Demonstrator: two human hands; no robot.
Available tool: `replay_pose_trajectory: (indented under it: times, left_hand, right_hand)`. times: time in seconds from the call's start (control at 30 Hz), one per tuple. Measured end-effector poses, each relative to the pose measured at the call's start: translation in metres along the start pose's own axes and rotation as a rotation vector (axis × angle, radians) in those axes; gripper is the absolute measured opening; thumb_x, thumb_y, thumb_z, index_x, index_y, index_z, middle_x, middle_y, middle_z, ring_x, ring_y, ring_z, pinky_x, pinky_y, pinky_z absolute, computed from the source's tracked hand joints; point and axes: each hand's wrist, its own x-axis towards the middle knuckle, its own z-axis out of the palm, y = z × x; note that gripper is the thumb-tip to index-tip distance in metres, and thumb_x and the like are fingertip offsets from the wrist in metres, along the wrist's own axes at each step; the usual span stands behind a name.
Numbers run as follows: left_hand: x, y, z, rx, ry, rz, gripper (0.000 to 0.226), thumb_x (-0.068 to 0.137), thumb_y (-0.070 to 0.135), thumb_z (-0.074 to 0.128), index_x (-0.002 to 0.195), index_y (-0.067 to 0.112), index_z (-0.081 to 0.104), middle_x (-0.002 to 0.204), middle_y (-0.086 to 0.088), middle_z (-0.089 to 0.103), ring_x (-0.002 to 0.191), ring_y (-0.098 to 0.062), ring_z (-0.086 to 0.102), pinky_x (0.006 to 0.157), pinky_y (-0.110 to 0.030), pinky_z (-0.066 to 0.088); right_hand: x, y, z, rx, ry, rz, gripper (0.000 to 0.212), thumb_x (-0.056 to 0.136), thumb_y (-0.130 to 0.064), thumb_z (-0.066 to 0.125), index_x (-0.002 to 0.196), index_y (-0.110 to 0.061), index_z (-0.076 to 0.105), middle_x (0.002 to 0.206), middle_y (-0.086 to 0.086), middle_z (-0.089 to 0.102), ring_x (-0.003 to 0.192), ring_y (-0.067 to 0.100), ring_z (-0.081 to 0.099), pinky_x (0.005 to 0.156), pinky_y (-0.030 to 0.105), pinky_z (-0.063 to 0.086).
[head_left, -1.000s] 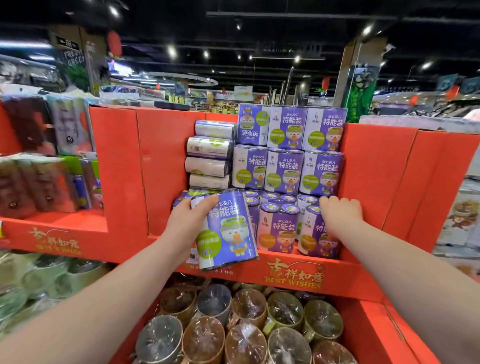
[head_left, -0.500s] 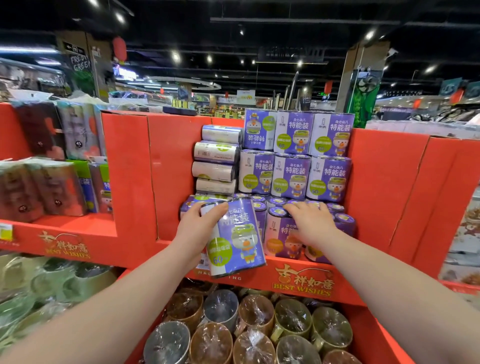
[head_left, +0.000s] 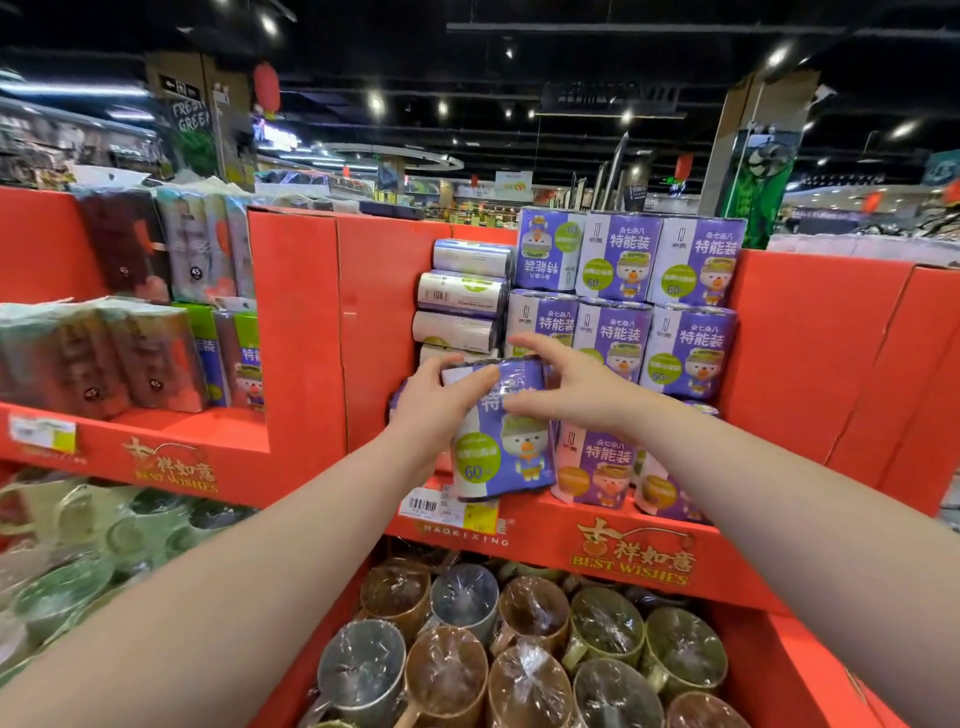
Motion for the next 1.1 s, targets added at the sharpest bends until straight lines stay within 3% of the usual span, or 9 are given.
replay_pose_trajectory:
  times: [0.1, 0.17, 0.27, 0.37, 0.6, 0.83, 0.93, 1.1]
  left_hand:
    - [0.001, -0.001, -0.001, 0.105, -0.041, 0.038, 0.088, 0.063, 0.054, 0.074, 0.141, 0.030, 0.040, 0.137, -0.002, 0.050, 0.120, -0.020, 0.056, 0.101, -0.043, 0.047]
    - [0.003, -0.013, -0.009, 0.302, -0.021, 0.071, 0.078, 0.076, 0.049, 0.071, 0.143, 0.026, 0.038, 0.138, -0.002, 0.048, 0.123, -0.021, 0.052, 0.103, -0.043, 0.045]
    - [-0.001, -0.034, -0.029, 0.850, -0.136, -0.038, 0.072, 0.065, 0.071, 0.056, 0.127, 0.034, 0.052, 0.130, 0.000, 0.059, 0.117, -0.022, 0.057, 0.101, -0.039, 0.045]
    - [-0.006, -0.045, -0.037, 1.322, -0.307, -0.004, 0.049, 0.088, 0.069, 0.038, 0.126, 0.043, 0.055, 0.133, 0.000, 0.059, 0.124, -0.024, 0.051, 0.099, -0.035, 0.034]
    - [-0.001, -0.049, -0.039, 1.369, -0.349, 0.019, 0.048, 0.093, 0.065, 0.031, 0.123, 0.038, 0.058, 0.134, -0.004, 0.057, 0.125, -0.026, 0.049, 0.097, -0.037, 0.031]
    - [-0.002, -0.054, -0.042, 1.343, -0.353, 0.103, 0.048, 0.093, 0.066, 0.030, 0.131, 0.046, 0.051, 0.137, -0.001, 0.055, 0.126, -0.026, 0.048, 0.096, -0.038, 0.031]
    - [-0.003, -0.056, -0.044, 1.343, -0.359, 0.147, 0.046, 0.095, 0.062, 0.032, 0.129, 0.040, 0.054, 0.135, -0.002, 0.056, 0.125, -0.026, 0.049, 0.096, -0.038, 0.031]
    - [-0.006, -0.065, -0.056, 1.305, -0.353, 0.357, 0.041, 0.095, 0.050, 0.042, 0.132, 0.034, 0.050, 0.134, 0.001, 0.054, 0.124, -0.023, 0.047, 0.098, -0.039, 0.033]
  right_hand:
    - [0.003, 0.005, -0.003, -0.136, 0.032, 0.050, 0.082, 0.078, -0.031, 0.078, 0.147, -0.021, 0.036, 0.145, 0.003, 0.041, 0.132, 0.016, 0.042, 0.102, 0.022, 0.034]
    - [0.007, 0.015, -0.001, -0.188, 0.089, 0.090, 0.084, 0.075, -0.033, 0.080, 0.146, -0.017, 0.038, 0.148, 0.006, 0.039, 0.135, 0.019, 0.038, 0.103, 0.023, 0.031]
    - [0.013, 0.030, 0.005, -0.256, 0.166, 0.175, 0.086, 0.072, -0.034, 0.082, 0.143, -0.014, 0.039, 0.146, 0.011, 0.038, 0.134, 0.024, 0.039, 0.105, 0.029, 0.033]
    - [0.015, 0.039, 0.017, -0.291, 0.121, 0.226, 0.081, 0.073, -0.032, 0.082, 0.140, -0.015, 0.039, 0.142, 0.009, 0.036, 0.129, 0.025, 0.042, 0.099, 0.031, 0.037]
    - [0.017, 0.049, 0.054, -0.808, 0.112, 0.210, 0.084, 0.076, -0.060, 0.068, 0.143, -0.021, 0.035, 0.147, 0.004, 0.032, 0.135, 0.029, 0.033, 0.106, 0.044, 0.036]
    - [0.021, 0.040, 0.065, -0.945, 0.040, 0.295, 0.077, 0.082, -0.054, 0.066, 0.139, -0.015, 0.032, 0.144, 0.003, 0.039, 0.134, 0.029, 0.037, 0.103, 0.045, 0.037]
    - [0.021, 0.038, 0.069, -0.940, 0.039, 0.326, 0.078, 0.084, -0.050, 0.066, 0.143, -0.014, 0.029, 0.147, 0.004, 0.036, 0.136, 0.030, 0.035, 0.107, 0.046, 0.035]
    - [0.014, 0.022, 0.069, -0.876, 0.045, 0.435, 0.089, 0.080, -0.052, 0.069, 0.148, -0.019, 0.022, 0.152, 0.007, 0.028, 0.139, 0.031, 0.032, 0.108, 0.047, 0.031]
